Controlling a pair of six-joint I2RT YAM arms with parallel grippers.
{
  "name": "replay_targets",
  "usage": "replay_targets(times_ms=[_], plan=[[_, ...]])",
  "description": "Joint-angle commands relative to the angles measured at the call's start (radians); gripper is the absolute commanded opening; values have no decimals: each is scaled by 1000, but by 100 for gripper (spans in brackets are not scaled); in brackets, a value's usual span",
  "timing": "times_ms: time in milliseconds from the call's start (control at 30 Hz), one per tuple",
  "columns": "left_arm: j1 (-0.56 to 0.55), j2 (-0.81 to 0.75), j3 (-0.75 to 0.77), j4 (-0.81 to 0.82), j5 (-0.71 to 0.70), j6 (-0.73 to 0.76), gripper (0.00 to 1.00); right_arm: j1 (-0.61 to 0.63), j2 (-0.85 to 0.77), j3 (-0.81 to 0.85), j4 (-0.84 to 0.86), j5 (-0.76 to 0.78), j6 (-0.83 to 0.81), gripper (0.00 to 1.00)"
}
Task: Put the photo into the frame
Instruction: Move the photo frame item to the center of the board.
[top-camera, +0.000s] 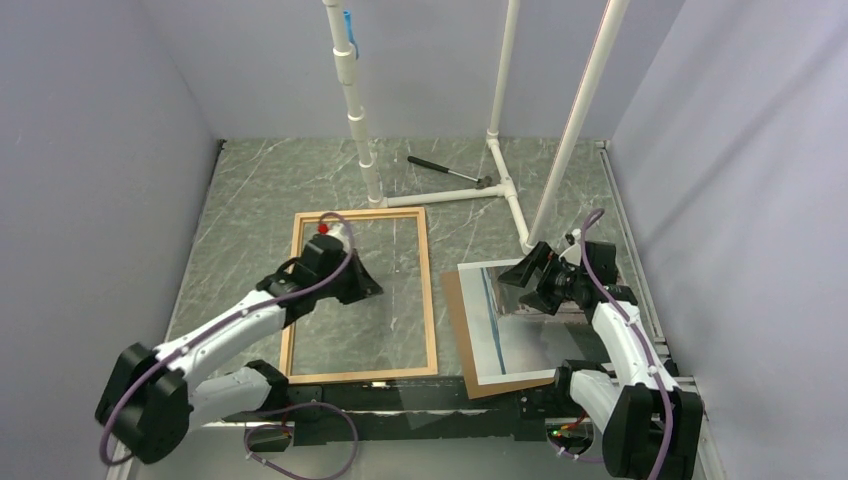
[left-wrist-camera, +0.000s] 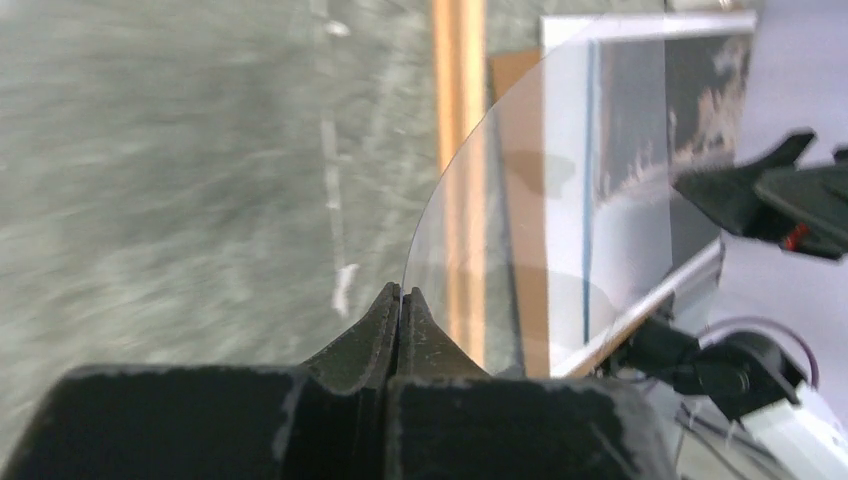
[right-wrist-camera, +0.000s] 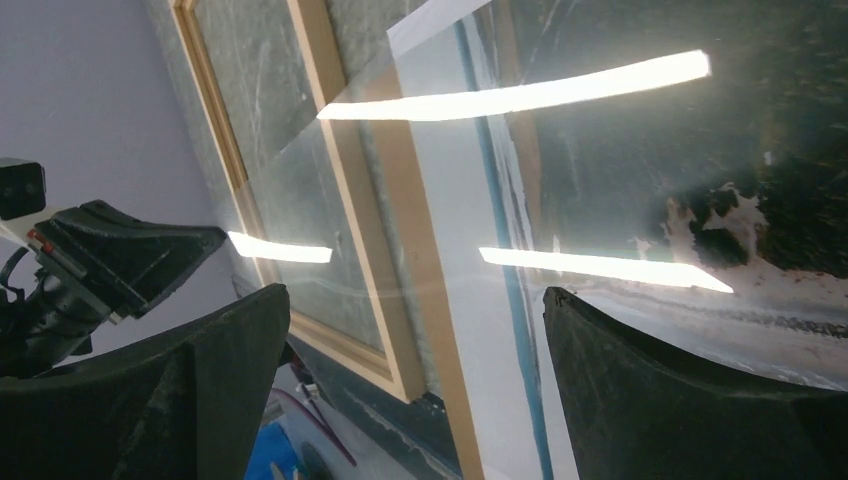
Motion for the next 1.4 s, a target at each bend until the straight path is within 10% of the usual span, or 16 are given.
replay_targets(times_ms=[0,333,900,1367], plan=[[123,-147,-21,-263,-114,59,0,30,14,56,-15,-45,-6,100],[389,-479,-113,-442,-141,11,0,123,21,40,17,-10,34,100],[392,-842,-43,-839,-375,-223,0,220,-45,-47,34,36,86,100],[392,-991,-202,-753,-296,-412,0,406,50,-132,333,71,294,100]])
